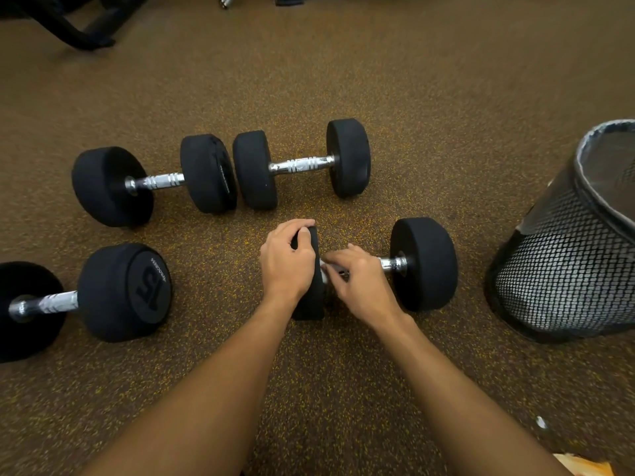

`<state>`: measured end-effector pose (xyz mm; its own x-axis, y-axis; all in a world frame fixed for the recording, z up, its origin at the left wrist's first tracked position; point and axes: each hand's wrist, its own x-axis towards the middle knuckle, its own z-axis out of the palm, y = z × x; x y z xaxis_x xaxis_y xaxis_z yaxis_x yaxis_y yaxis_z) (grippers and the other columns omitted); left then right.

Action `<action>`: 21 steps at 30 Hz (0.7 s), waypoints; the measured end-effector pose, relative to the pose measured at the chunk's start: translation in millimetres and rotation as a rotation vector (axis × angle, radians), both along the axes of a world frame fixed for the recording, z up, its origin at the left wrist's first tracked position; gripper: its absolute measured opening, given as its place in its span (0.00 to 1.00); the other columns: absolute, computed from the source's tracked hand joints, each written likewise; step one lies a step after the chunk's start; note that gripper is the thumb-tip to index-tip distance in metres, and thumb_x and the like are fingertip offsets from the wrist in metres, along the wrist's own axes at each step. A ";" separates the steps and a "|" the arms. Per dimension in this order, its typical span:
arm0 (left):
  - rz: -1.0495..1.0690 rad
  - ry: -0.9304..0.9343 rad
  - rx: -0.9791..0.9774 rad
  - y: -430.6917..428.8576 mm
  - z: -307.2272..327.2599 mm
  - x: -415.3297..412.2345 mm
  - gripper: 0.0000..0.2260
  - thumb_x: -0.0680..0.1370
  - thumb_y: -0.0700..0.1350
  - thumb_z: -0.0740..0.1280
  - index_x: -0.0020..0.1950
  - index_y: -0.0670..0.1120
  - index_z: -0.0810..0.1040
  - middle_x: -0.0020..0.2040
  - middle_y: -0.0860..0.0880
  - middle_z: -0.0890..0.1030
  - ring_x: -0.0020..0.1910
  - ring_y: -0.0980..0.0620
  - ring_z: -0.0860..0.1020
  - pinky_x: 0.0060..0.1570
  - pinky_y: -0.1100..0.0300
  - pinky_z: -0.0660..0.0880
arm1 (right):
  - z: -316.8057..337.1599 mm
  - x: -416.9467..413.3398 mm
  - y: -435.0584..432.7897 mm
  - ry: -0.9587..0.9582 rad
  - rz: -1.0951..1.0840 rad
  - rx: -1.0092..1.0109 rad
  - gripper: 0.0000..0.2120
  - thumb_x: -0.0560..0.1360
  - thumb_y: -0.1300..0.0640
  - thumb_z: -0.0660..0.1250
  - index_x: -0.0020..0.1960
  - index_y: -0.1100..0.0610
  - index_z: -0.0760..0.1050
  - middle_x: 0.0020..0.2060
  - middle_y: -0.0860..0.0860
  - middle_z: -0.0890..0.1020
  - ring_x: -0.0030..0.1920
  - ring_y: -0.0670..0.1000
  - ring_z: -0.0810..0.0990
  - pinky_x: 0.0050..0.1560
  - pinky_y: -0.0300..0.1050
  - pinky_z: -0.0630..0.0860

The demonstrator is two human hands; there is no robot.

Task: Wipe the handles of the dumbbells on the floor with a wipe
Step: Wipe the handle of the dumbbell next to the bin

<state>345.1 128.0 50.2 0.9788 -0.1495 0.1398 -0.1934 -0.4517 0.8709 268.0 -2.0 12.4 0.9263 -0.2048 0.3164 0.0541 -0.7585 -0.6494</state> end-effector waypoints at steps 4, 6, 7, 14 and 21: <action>0.004 0.004 -0.004 -0.6 -0.2 0.5 0.13 0.84 0.48 0.62 0.59 0.55 0.86 0.60 0.59 0.83 0.64 0.57 0.78 0.71 0.48 0.72 | -7.2 -16.3 -16.1 -0.061 -0.020 -0.011 0.11 0.79 0.61 0.75 0.61 0.58 0.86 0.57 0.49 0.87 0.59 0.45 0.83 0.78 0.46 0.67; 0.005 0.012 -0.002 -0.4 0.9 -0.4 0.13 0.84 0.47 0.63 0.59 0.55 0.86 0.60 0.59 0.83 0.64 0.57 0.77 0.71 0.48 0.72 | -6.1 -16.5 -20.6 -0.065 -0.074 -0.007 0.10 0.80 0.60 0.74 0.61 0.58 0.86 0.55 0.50 0.88 0.58 0.46 0.83 0.76 0.44 0.69; 0.006 0.016 0.000 -0.3 1.0 -0.5 0.12 0.84 0.47 0.63 0.59 0.55 0.86 0.60 0.60 0.83 0.64 0.57 0.77 0.71 0.48 0.72 | -4.8 -14.9 -19.8 -0.062 -0.087 -0.011 0.10 0.80 0.60 0.73 0.60 0.58 0.86 0.54 0.50 0.88 0.56 0.47 0.82 0.73 0.43 0.70; 0.001 0.016 -0.005 0.2 1.3 -1.1 0.12 0.84 0.47 0.63 0.60 0.56 0.86 0.60 0.60 0.82 0.64 0.57 0.77 0.71 0.48 0.72 | -8.4 -11.0 -11.7 -0.054 0.015 -0.047 0.11 0.80 0.59 0.73 0.62 0.57 0.85 0.57 0.48 0.87 0.59 0.46 0.81 0.76 0.44 0.68; 0.004 -0.007 -0.001 -0.2 2.0 -0.9 0.12 0.84 0.46 0.63 0.59 0.55 0.86 0.59 0.59 0.83 0.62 0.58 0.78 0.70 0.51 0.73 | -8.1 -7.9 0.1 -0.085 0.021 -0.072 0.10 0.80 0.62 0.73 0.61 0.60 0.85 0.56 0.52 0.87 0.58 0.49 0.82 0.77 0.48 0.68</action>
<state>344.2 127.8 52.2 0.9784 -0.1456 0.1470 -0.1980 -0.4519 0.8698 260.1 -1.9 4.4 0.8991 -0.1596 0.4075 0.1230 -0.8014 -0.5854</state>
